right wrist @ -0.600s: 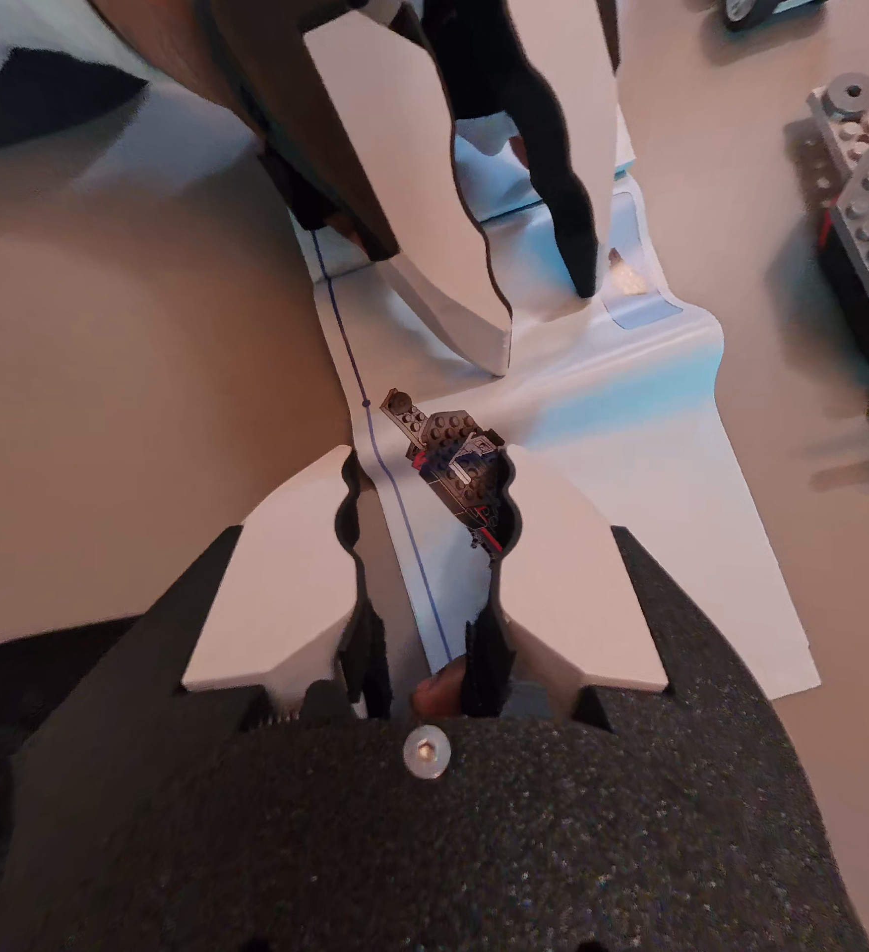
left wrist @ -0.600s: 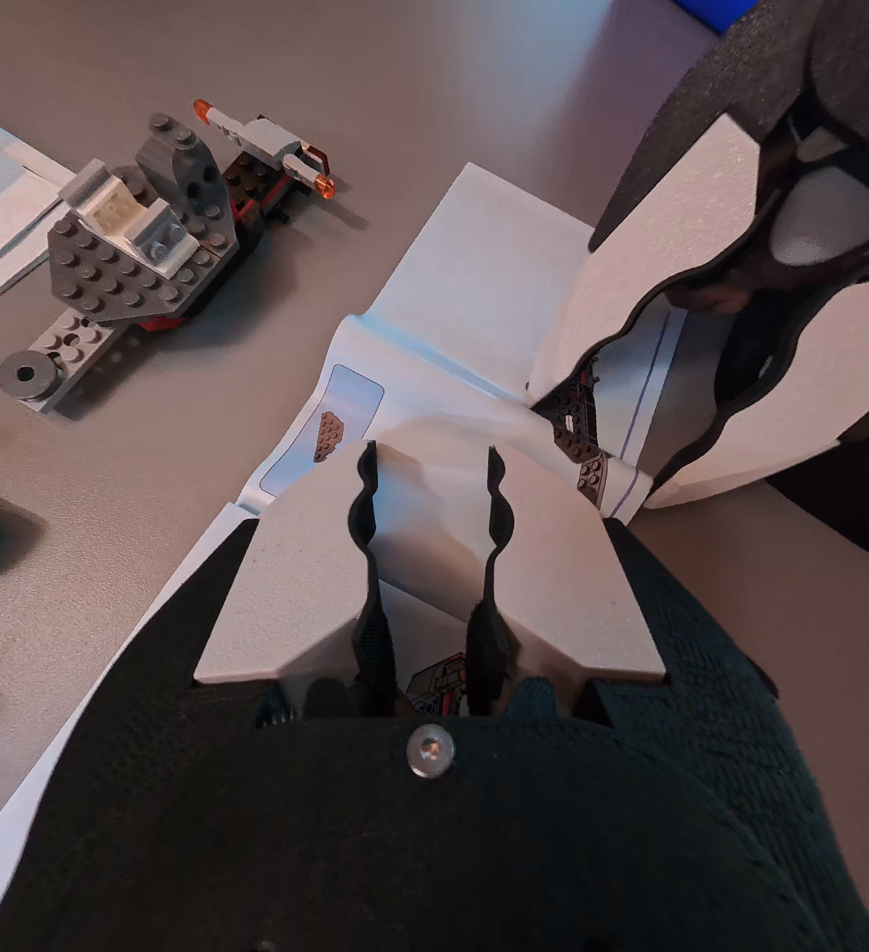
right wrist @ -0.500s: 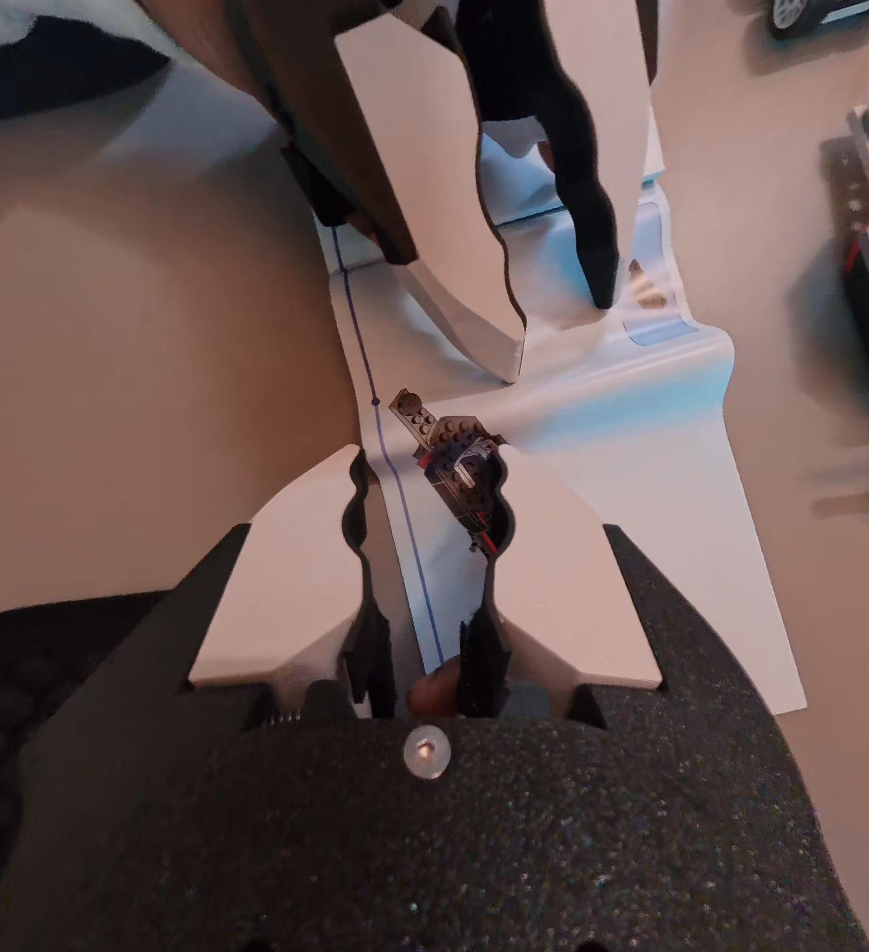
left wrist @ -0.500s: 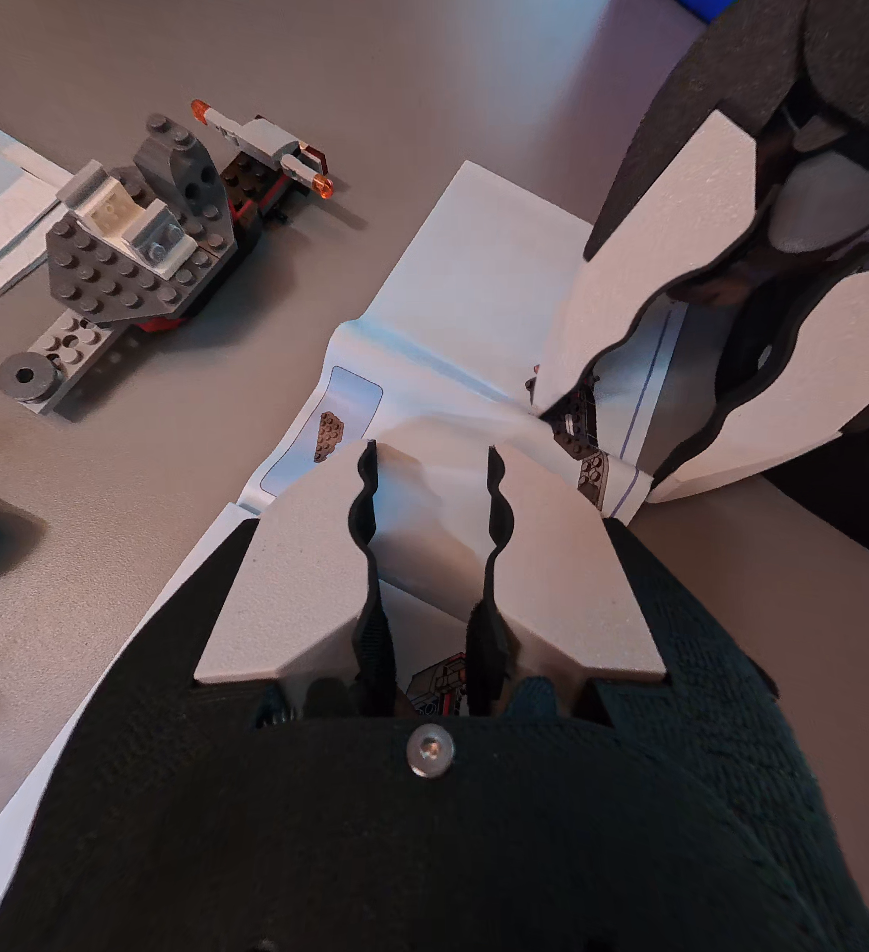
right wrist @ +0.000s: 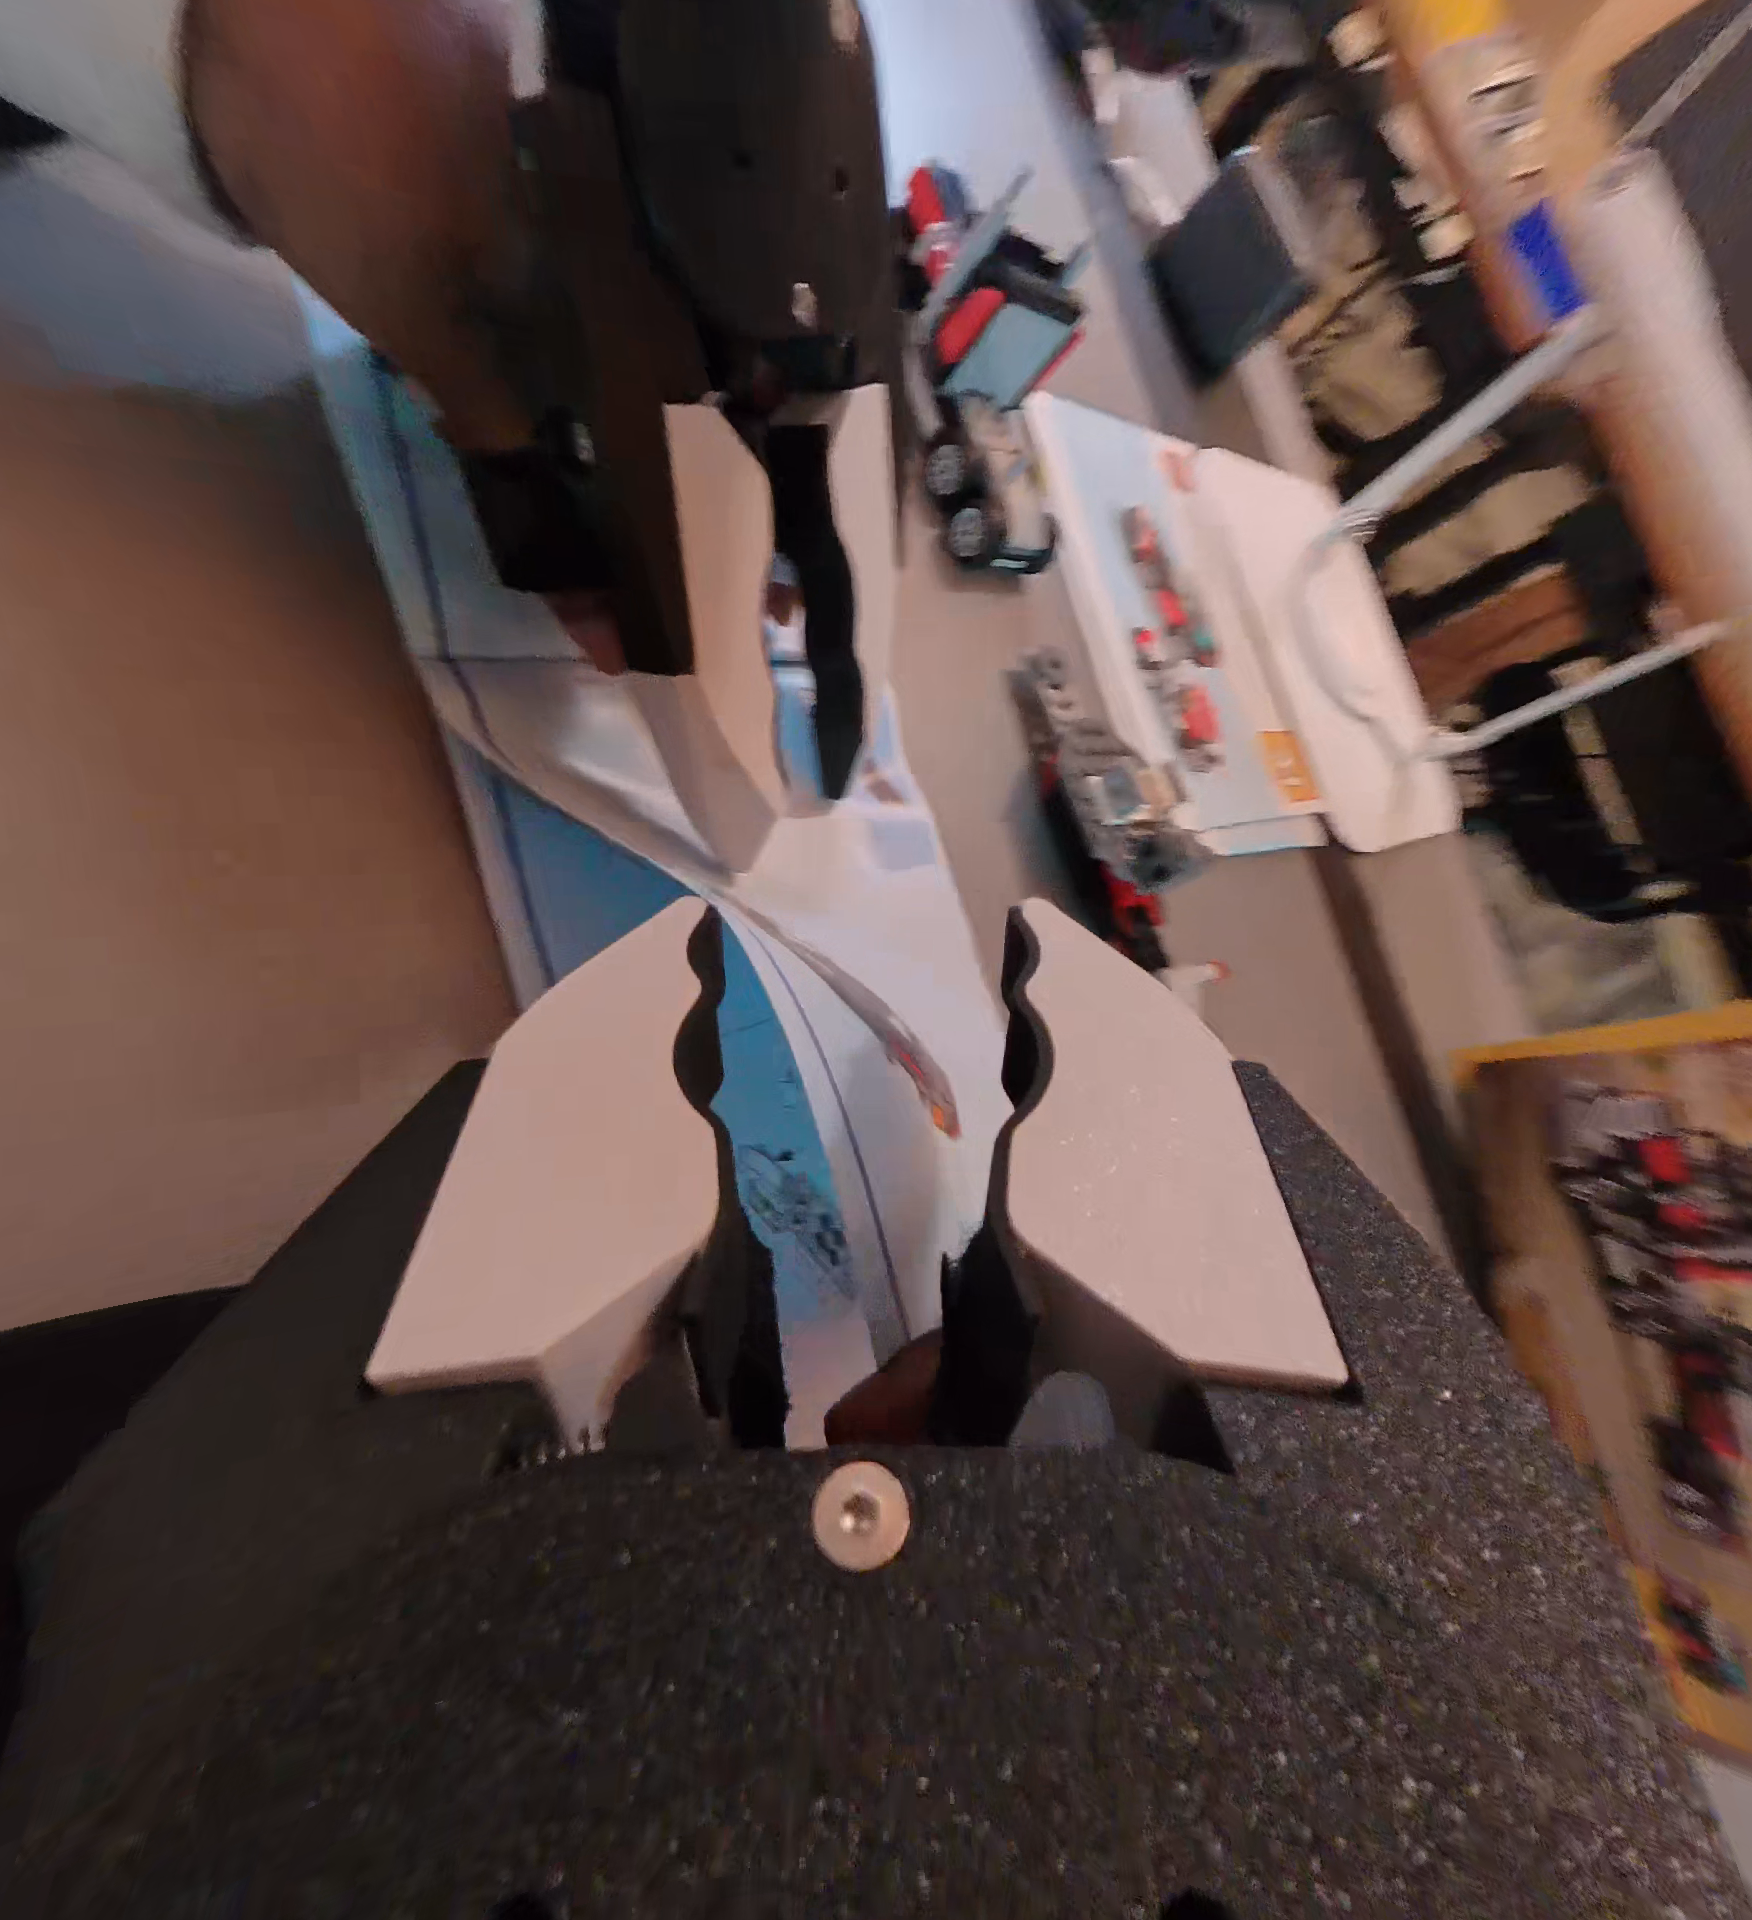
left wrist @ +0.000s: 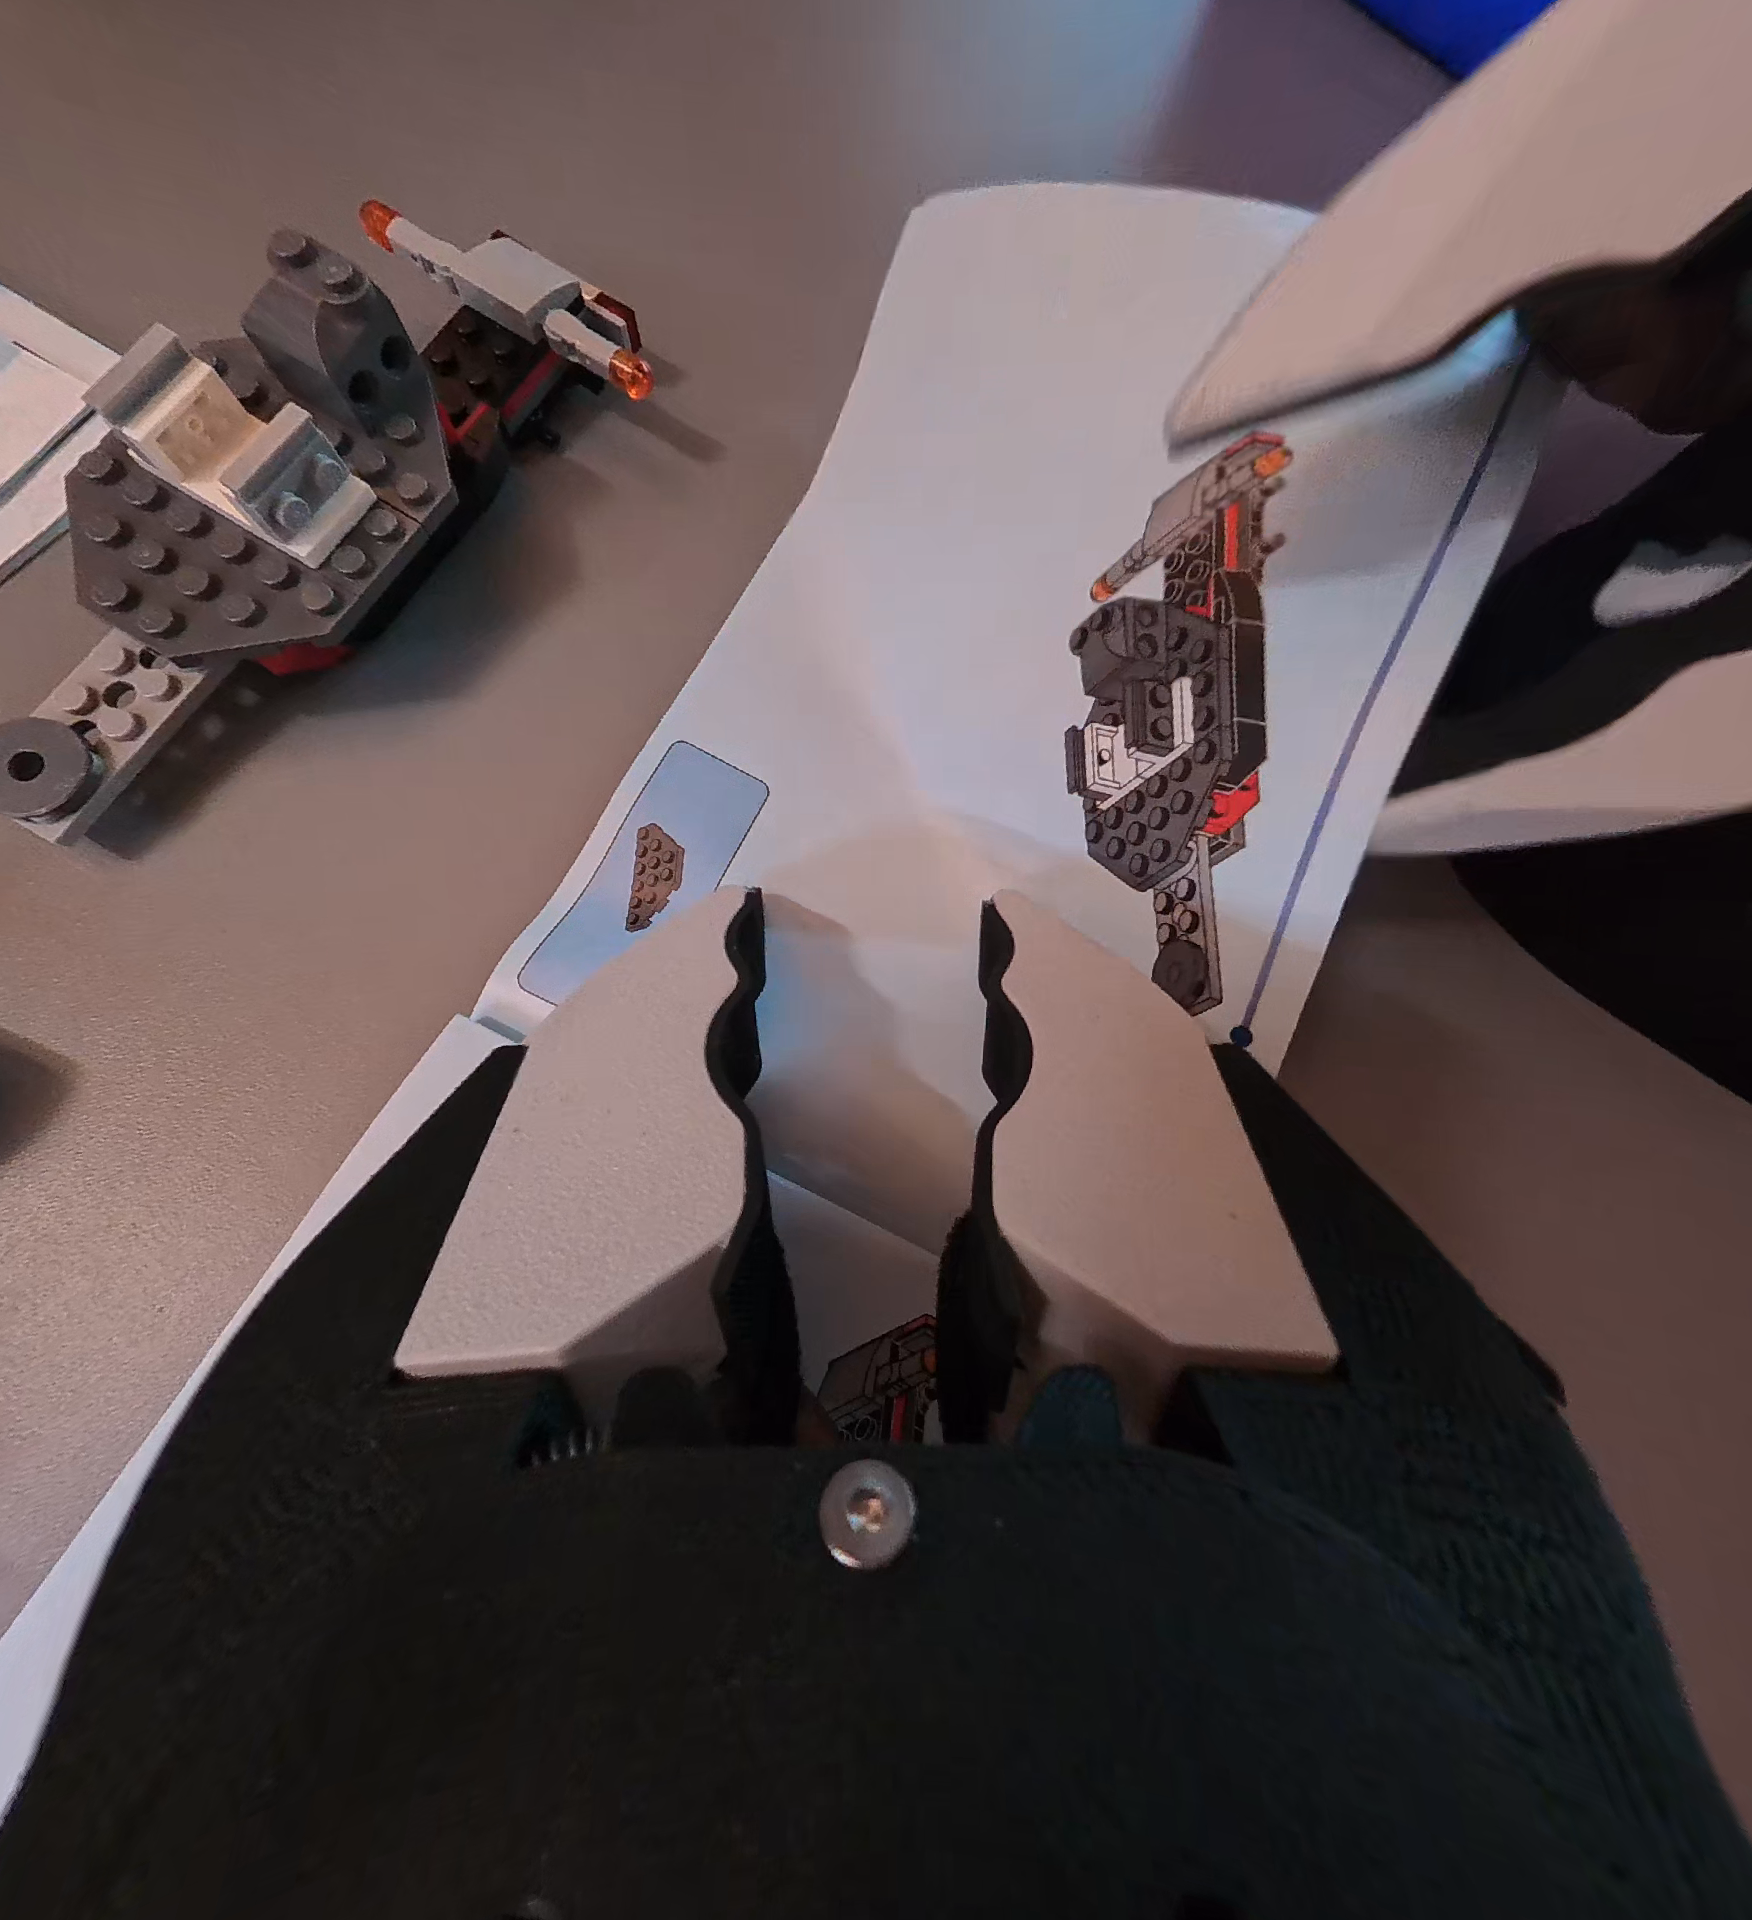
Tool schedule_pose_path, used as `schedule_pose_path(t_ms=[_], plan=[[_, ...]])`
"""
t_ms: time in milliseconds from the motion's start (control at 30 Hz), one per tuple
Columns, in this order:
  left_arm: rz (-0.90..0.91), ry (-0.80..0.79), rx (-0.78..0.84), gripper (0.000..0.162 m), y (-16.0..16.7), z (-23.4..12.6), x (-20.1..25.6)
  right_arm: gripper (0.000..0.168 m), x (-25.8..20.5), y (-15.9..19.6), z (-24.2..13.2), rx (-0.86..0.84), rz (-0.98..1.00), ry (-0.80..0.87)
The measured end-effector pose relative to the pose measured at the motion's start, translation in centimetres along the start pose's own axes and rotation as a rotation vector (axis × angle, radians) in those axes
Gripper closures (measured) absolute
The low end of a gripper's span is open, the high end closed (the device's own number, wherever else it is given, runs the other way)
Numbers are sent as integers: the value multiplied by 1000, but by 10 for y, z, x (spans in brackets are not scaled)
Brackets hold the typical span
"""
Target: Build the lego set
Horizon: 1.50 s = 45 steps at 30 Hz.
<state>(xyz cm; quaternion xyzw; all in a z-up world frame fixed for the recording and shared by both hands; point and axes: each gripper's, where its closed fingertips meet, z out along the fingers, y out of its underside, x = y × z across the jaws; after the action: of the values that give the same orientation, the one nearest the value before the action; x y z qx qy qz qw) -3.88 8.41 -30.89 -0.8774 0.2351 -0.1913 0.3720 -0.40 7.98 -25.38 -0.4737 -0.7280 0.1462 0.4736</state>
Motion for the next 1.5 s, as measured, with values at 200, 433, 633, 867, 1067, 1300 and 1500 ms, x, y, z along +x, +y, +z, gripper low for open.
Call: schedule_pose_path(t_ms=[200,433,633,867,1067,1300,1500], plan=[[10,89,135,126,-16,-13,10,128,16,-2,-2,52,12,197],[213,214,302,121,-46,-54,60,159,12,-16,1,32,-108,142],[307,-59,249,160,-40,-45,51,160,9,-29,-3,6,-118,82],[-149,141,476,162,-41,-74,41,120,37,-59,-21,345,431,127],[-345,276,597,162,-42,-86,36,99,44,-58,-31,622,1050,46],[-374,323,597,162,-40,-83,40,101,33,-50,-17,568,1097,37],[-343,312,559,162,-38,-76,45,85,31,-40,-4,407,1032,123]])
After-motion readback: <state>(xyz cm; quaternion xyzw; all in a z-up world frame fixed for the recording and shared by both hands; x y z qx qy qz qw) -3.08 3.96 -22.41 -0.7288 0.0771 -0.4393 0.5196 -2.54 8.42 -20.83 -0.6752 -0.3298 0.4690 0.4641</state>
